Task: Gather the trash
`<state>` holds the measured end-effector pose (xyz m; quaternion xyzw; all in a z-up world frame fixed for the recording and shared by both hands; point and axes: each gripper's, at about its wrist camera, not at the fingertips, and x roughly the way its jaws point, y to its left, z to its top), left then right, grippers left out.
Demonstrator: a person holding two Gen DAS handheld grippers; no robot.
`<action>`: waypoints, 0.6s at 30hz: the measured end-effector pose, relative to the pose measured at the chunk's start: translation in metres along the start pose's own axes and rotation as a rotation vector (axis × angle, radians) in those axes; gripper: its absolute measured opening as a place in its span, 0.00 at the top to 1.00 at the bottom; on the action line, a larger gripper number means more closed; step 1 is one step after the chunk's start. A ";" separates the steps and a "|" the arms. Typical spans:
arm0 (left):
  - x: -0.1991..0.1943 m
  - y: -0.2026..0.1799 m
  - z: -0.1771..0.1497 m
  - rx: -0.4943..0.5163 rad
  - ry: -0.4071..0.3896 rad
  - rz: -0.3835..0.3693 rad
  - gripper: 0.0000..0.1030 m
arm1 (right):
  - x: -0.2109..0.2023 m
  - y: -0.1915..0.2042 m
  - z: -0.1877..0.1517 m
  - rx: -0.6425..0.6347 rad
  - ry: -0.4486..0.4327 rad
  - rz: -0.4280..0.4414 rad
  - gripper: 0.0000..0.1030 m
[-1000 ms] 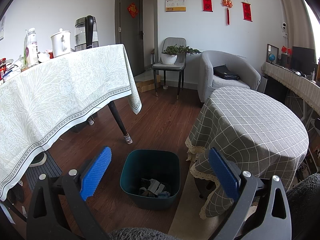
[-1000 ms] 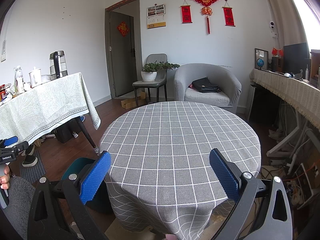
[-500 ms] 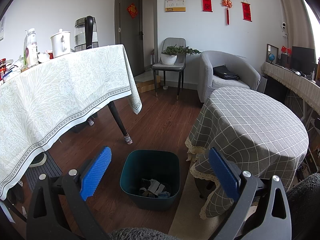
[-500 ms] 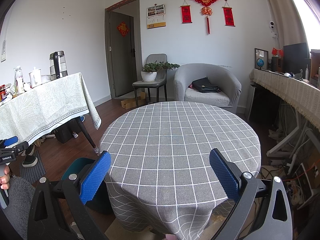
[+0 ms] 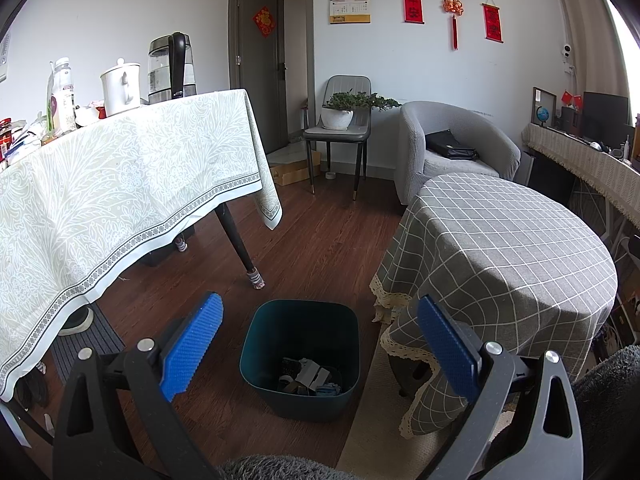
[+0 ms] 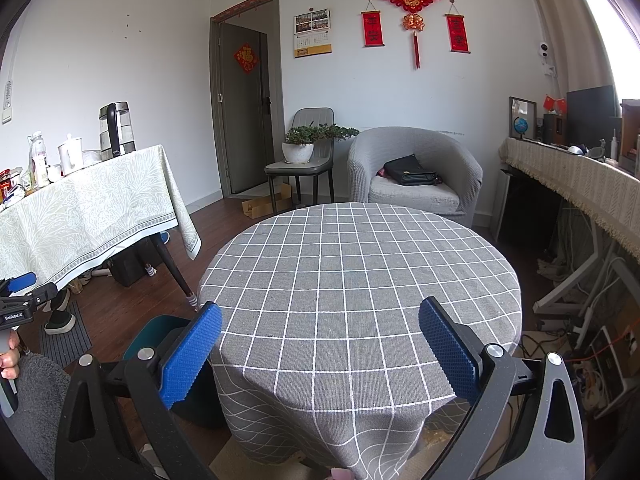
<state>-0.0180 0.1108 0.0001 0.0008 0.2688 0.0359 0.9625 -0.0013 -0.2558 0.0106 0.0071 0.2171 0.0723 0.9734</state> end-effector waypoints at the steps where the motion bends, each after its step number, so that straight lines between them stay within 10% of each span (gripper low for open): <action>1: 0.000 0.000 0.000 0.000 0.000 0.000 0.03 | 0.000 0.000 0.000 0.000 0.000 0.000 0.03; 18: -0.001 0.002 0.005 0.010 -0.002 -0.004 0.03 | 0.000 0.000 0.000 0.000 -0.001 0.000 0.03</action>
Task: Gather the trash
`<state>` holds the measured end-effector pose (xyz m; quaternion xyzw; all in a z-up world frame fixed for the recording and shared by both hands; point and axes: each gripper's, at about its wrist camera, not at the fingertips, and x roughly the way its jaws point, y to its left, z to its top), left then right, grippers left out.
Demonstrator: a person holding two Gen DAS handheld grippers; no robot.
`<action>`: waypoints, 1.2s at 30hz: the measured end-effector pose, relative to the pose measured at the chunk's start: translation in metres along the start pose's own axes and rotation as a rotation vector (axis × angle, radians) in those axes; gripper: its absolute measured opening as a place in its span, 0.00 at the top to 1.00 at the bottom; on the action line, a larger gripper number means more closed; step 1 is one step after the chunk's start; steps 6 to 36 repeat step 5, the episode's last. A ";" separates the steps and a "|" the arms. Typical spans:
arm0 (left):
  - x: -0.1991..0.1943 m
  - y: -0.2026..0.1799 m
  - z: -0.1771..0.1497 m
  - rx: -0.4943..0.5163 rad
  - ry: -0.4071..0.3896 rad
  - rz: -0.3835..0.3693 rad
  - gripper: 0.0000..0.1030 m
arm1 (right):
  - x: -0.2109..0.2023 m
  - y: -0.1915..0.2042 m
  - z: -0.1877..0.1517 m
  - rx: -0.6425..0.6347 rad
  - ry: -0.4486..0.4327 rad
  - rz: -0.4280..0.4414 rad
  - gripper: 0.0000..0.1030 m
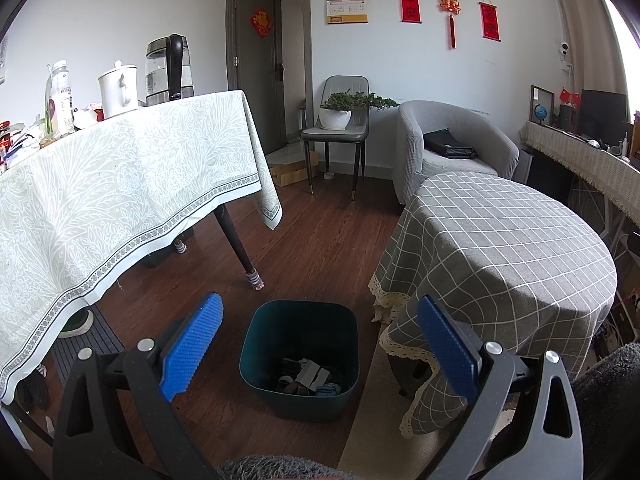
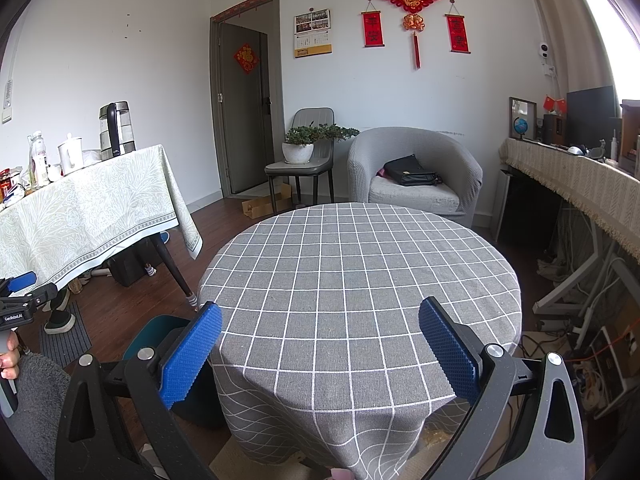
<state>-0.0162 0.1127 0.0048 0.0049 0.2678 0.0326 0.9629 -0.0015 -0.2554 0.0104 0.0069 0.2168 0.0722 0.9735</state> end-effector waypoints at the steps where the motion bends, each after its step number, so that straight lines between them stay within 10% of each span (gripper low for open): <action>1: 0.000 0.000 0.000 -0.001 0.000 0.001 0.03 | 0.000 0.000 0.000 0.000 0.000 0.000 0.03; 36: 0.001 0.001 -0.001 0.001 -0.001 0.001 0.03 | 0.000 0.000 0.000 0.000 0.000 0.000 0.03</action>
